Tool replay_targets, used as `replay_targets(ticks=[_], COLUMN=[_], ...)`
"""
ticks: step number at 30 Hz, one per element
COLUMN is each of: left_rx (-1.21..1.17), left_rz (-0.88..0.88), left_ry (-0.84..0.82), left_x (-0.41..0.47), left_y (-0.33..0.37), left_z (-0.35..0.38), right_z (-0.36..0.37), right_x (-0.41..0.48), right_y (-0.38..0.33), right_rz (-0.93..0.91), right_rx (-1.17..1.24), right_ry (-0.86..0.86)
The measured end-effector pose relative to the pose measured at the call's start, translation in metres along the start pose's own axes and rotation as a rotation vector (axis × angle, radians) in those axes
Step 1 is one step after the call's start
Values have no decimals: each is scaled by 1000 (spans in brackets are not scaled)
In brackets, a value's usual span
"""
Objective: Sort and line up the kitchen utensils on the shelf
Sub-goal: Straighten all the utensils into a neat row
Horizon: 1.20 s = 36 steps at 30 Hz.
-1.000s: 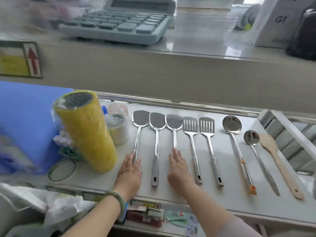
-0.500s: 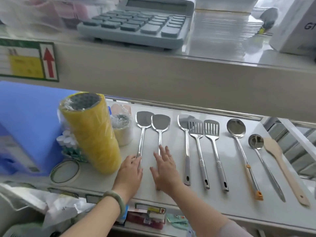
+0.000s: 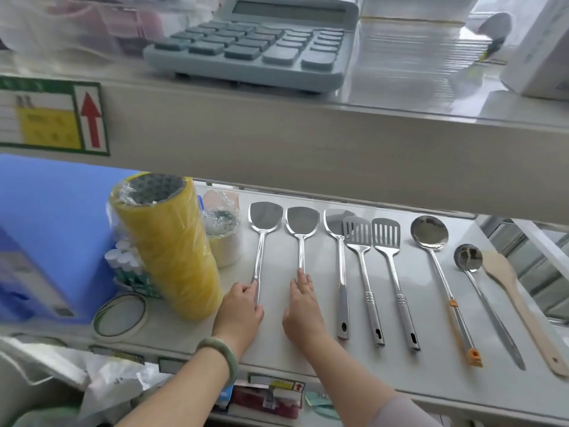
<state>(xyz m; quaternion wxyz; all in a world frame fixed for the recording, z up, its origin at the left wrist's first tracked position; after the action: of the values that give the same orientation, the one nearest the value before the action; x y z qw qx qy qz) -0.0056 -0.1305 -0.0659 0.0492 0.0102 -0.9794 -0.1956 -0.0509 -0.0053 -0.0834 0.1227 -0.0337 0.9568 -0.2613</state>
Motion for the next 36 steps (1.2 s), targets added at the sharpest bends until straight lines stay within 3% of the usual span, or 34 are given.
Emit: replay_targets(ticks=[6, 9, 12, 15, 18, 27, 36], left_rx=[21, 100, 132, 90, 134, 269, 239], left_rz=[-16, -19, 131, 323, 386, 336, 240], left_ry=[-23, 14, 60, -57, -175, -266, -252], left_x=[-1, -3, -4, -2, -2, -5, -12], left_y=[0, 7, 31, 65, 84, 85, 85], left_z=[2, -3, -3, 13, 32, 45, 50], right_z=[-3, -22, -47, -52, -48, -47, -47], right_x=[1, -3, 0, 2, -5, -8, -10], right_y=[2, 12, 39, 61, 65, 70, 75], right_rz=[-20, -28, 18, 75, 57, 33, 5], right_rx=[4, 49, -97, -135, -71, -80, -43], right_ry=[-14, 163, 285, 124, 69, 41, 40])
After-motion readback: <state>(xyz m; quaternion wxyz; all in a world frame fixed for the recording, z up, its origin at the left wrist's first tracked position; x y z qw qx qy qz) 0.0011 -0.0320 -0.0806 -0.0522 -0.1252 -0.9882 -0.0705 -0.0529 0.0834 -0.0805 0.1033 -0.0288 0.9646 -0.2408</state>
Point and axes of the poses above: each hand's wrist, its own x-axis towards the middle knuckle, its own z-axis out of the palm, y = z × x, the point moved 4 cm from there along x, towards the middle knuckle, and after that the axes turned 15 degrees about z, right-handed, at the moved point
